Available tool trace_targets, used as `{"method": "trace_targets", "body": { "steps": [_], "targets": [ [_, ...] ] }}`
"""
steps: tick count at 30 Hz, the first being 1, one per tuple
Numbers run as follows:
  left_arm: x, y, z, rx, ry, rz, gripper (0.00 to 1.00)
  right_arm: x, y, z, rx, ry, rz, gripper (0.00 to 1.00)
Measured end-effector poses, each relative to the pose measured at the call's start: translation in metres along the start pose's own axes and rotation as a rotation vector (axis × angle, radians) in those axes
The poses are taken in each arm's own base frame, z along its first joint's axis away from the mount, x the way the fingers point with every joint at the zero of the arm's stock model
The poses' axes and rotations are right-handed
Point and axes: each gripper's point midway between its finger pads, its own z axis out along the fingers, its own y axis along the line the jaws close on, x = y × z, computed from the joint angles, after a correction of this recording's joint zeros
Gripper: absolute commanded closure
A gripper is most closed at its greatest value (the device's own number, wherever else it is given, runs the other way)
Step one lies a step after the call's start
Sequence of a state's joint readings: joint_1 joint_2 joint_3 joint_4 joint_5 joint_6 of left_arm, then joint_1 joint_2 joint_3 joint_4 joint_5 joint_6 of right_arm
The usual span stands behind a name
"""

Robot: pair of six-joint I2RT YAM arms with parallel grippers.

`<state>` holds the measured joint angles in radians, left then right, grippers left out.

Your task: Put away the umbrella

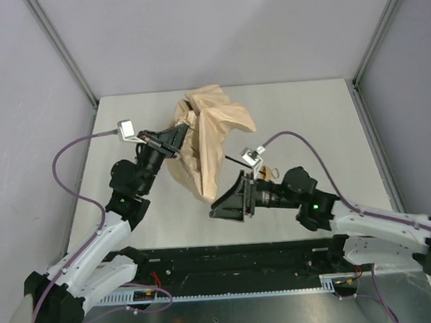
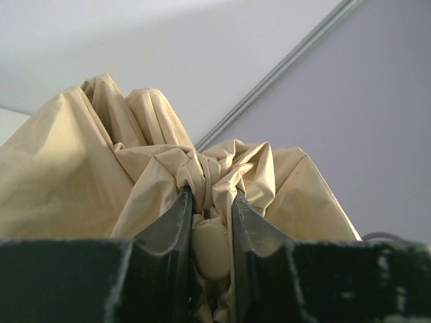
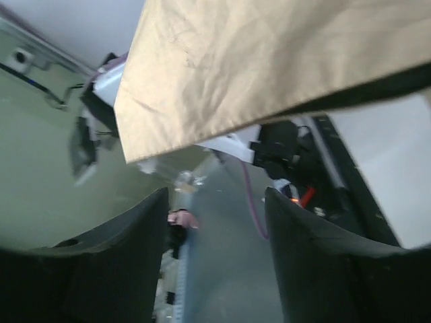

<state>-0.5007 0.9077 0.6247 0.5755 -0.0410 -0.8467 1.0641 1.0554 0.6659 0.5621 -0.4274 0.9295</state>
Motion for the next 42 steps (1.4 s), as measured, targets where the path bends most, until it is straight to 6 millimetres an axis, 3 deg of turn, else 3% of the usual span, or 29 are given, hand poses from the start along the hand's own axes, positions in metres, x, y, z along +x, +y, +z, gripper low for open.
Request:
{"method": "trace_targets", "body": {
  "steps": [5,7,9,11,14,19,24,27,31,36,42],
  "targets": [
    [-0.006,-0.019,-0.017,0.113,0.019,0.106,1.0,-0.006,-0.005,-0.055,0.19,-0.024,-0.165,0.11],
    [-0.008,-0.029,-0.023,0.167,0.028,0.147,1.0,-0.018,-0.006,-0.076,0.247,-0.07,-0.213,0.15],
    [-0.007,-0.04,-0.029,0.23,0.046,0.192,1.0,-0.038,-0.009,-0.096,0.303,-0.141,-0.251,0.25],
    [-0.001,-0.049,-0.034,0.292,0.079,0.228,1.0,-0.059,-0.01,-0.104,0.336,-0.197,-0.274,0.32],
    [0.011,-0.058,-0.041,0.365,0.138,0.265,1.0,-0.077,-0.015,-0.094,0.333,-0.206,-0.263,0.36],
    [0.029,-0.067,-0.052,0.464,0.233,0.293,1.0,-0.081,-0.03,-0.058,0.28,-0.153,-0.232,0.36],
    [0.054,-0.069,-0.06,0.553,0.358,0.298,1.0,-0.09,-0.047,-0.044,0.336,-0.179,-0.172,0.54],
    [0.061,-0.073,-0.064,0.601,0.401,0.303,1.0,-0.1,-0.05,-0.033,0.346,-0.199,-0.136,0.55],
    [0.066,-0.08,-0.065,0.652,0.434,0.31,1.0,-0.092,-0.057,-0.019,0.348,-0.176,-0.099,0.44],
    [0.077,-0.081,-0.067,0.671,0.475,0.285,1.0,-0.079,-0.064,-0.015,0.396,-0.149,-0.161,0.5],
    [0.086,-0.086,-0.066,0.688,0.501,0.237,1.0,-0.073,-0.066,-0.021,0.423,-0.108,-0.257,0.47]
  ]
}}
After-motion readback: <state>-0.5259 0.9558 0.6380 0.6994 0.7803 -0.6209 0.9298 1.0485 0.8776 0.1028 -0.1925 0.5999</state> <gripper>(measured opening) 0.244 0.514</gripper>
